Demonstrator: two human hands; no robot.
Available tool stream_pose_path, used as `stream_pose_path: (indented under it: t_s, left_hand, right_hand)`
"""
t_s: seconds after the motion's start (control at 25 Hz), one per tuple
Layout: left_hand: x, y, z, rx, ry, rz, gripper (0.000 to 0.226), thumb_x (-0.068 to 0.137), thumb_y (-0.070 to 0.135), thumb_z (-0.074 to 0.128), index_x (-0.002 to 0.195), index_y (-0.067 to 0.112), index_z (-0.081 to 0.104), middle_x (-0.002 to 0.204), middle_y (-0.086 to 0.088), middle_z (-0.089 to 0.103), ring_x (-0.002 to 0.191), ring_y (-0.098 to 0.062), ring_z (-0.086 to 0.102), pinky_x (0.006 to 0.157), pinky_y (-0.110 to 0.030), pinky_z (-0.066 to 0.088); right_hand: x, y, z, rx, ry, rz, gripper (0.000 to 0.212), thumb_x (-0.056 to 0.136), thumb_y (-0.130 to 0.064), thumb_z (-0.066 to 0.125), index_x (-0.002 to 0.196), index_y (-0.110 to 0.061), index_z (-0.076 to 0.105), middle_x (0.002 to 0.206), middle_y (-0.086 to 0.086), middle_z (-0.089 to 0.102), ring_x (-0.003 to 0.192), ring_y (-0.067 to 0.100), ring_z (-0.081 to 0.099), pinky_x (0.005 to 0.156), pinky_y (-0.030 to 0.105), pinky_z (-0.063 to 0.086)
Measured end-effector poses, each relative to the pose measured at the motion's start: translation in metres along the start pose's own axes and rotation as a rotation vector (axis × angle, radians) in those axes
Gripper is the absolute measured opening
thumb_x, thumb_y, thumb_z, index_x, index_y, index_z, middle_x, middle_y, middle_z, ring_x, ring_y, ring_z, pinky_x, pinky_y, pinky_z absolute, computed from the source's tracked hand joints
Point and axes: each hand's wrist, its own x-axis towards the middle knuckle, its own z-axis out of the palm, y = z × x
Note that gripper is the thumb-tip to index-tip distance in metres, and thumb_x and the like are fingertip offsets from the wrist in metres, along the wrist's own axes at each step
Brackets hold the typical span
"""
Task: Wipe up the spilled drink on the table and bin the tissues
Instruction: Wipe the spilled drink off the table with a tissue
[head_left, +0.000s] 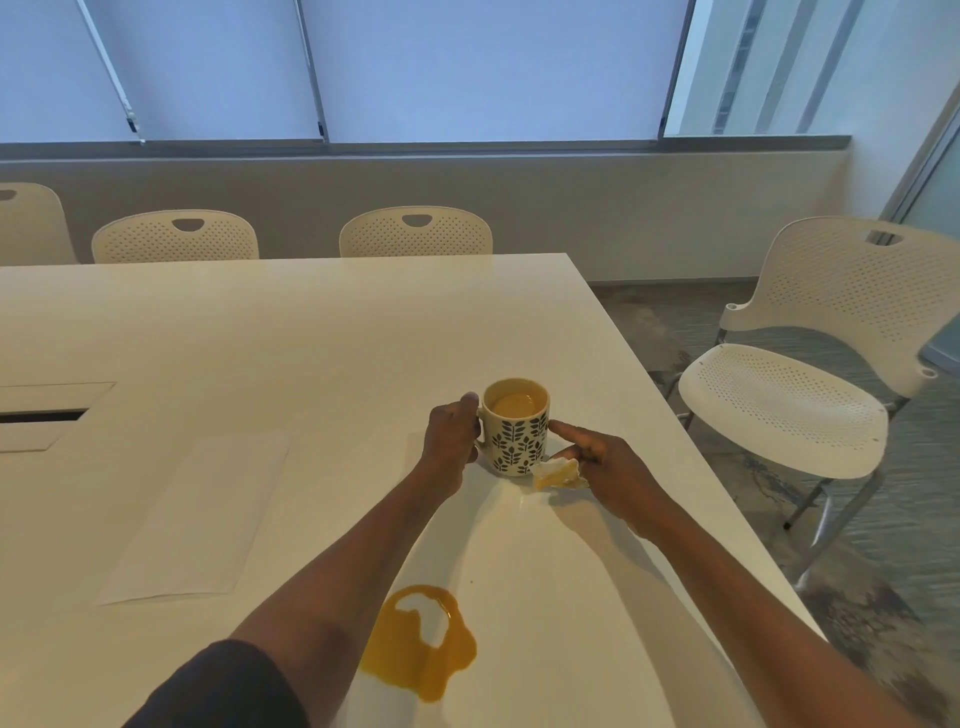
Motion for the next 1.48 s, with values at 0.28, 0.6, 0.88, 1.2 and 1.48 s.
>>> stream_pose_path:
  t_s: [0.28,0.6,0.88,1.2,1.48]
  left_hand:
    - [0.005,-0.002,0.0,0.017,-0.03,-0.023,0.038,0.097,0.029,0.045,0.063,0.015,0.037,0.057,-0.001,0.031,0.046,-0.013,0.023,0.044,-0.022,0.022]
    - [0.0,-0.002,-0.005,0.053,-0.071,0.033,0.048,0.099,0.032,0.045,0.055,0.016,0.039,0.051,0.002,0.037,0.041,-0.01,0.028,0.043,-0.02,0.024]
    - [-0.004,-0.003,-0.008,0.053,-0.089,-0.003,0.044,0.098,0.048,0.048,0.078,0.009,0.055,0.065,-0.005,0.049,0.051,-0.014,0.037,0.044,-0.022,0.03]
    - [-0.03,-0.021,-0.064,0.345,0.011,0.156,0.025,0.096,0.031,0.054,0.095,0.008,0.062,0.085,-0.007,0.067,0.064,-0.017,0.059,0.06,-0.026,0.048]
    - [-0.058,-0.042,-0.128,0.61,0.129,0.335,0.028,0.091,-0.002,0.046,0.099,0.013,0.068,0.107,0.006,0.07,0.1,-0.009,0.062,0.084,-0.011,0.042]
  right_hand:
    - [0.002,0.007,0.007,-0.064,-0.027,0.015,0.069,0.089,0.011,0.037,0.14,-0.035,0.045,0.103,-0.01,0.073,0.102,0.005,0.063,0.081,0.014,0.044]
    - [-0.004,0.008,0.011,-0.041,-0.008,0.019,0.069,0.088,0.012,0.036,0.141,-0.032,0.046,0.102,-0.011,0.074,0.1,0.004,0.064,0.082,0.018,0.046]
    - [-0.014,-0.003,0.015,-0.116,0.009,0.004,0.064,0.092,0.008,0.037,0.146,-0.027,0.037,0.108,-0.002,0.071,0.101,0.011,0.062,0.089,0.025,0.048]
    - [-0.037,0.005,0.034,-0.17,0.267,-0.063,0.055,0.091,0.01,0.041,0.141,-0.014,0.046,0.11,0.004,0.07,0.101,0.019,0.062,0.086,0.022,0.041]
    - [-0.054,0.009,0.052,-0.346,0.156,-0.198,0.044,0.09,0.003,0.049,0.125,-0.018,0.064,0.126,0.002,0.065,0.116,0.021,0.061,0.099,0.028,0.044]
